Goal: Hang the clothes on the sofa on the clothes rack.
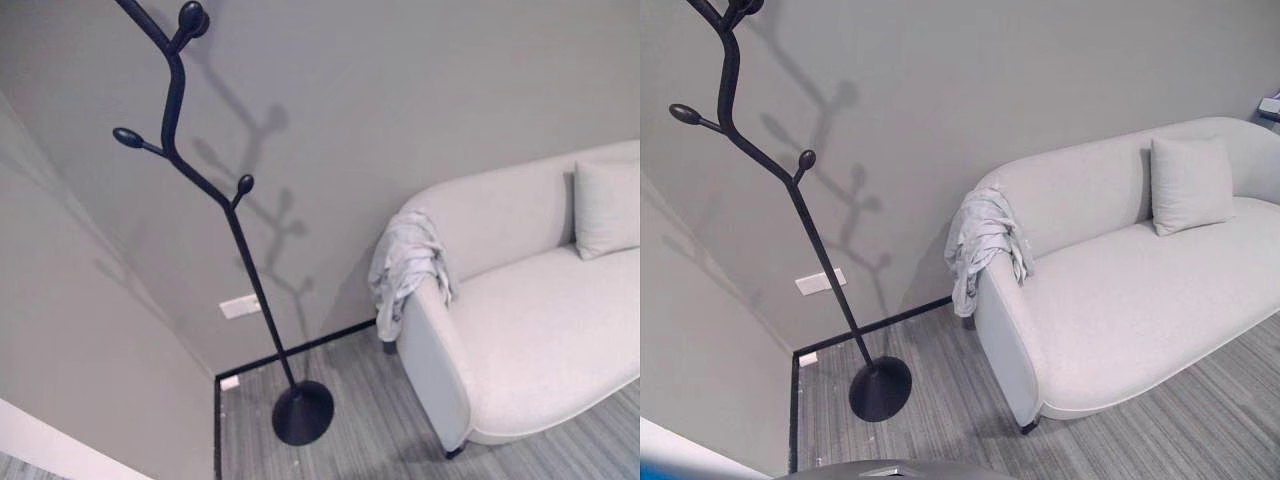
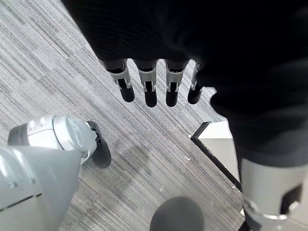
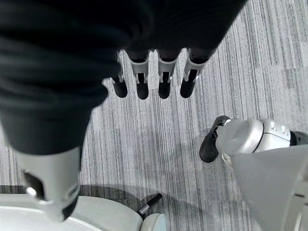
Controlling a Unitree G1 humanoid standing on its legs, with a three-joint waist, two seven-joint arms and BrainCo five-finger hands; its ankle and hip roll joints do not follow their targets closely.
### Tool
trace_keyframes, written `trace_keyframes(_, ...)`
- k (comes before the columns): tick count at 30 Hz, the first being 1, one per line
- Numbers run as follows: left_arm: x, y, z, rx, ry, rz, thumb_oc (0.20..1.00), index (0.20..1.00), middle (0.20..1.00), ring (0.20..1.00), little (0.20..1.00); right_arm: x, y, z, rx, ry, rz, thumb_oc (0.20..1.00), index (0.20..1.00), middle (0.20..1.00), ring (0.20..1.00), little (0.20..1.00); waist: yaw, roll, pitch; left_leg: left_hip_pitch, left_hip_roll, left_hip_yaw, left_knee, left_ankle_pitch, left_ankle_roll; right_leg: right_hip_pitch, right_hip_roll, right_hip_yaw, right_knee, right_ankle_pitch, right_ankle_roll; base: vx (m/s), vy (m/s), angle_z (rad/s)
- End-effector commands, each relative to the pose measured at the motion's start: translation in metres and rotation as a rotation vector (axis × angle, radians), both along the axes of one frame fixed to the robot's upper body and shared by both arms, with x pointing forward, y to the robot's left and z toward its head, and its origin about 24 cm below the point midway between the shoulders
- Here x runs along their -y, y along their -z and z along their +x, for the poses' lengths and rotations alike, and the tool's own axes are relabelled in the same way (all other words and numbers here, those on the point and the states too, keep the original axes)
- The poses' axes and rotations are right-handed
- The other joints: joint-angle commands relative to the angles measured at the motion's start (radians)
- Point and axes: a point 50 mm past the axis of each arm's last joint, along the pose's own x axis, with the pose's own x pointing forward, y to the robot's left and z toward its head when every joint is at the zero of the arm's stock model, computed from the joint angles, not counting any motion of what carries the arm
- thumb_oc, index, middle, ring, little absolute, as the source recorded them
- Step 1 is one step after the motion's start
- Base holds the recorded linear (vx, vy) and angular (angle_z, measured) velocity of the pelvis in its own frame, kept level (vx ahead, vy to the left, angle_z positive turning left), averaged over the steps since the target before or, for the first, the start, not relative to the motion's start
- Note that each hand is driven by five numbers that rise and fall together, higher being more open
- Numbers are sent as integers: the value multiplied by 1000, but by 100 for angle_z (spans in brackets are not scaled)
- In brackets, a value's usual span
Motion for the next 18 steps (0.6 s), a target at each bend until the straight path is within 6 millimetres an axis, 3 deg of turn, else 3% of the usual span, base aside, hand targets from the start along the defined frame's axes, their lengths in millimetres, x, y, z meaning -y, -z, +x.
trace_keyframes(1,-4,-1,8,8,-70,28,1000,1000,1000,1000,1000,-15,3,5,-25,15,37,1000,1000,1000,1000,1000,-4,-53,2,-23,-44,-14,-49,-5,-3,146,-50,-46,-241,73,104,32,-3,0)
trace_keyframes(18,-5,-1,12,29,-53,39,1000,1000,1000,1000,1000,-15,4,12,-46,-265,42,1000,1000,1000,1000,1000,-2,-60,6,-20,-43,-17,-49,-5,-3,151,-50,-49,-241,72,103,1,-1,0)
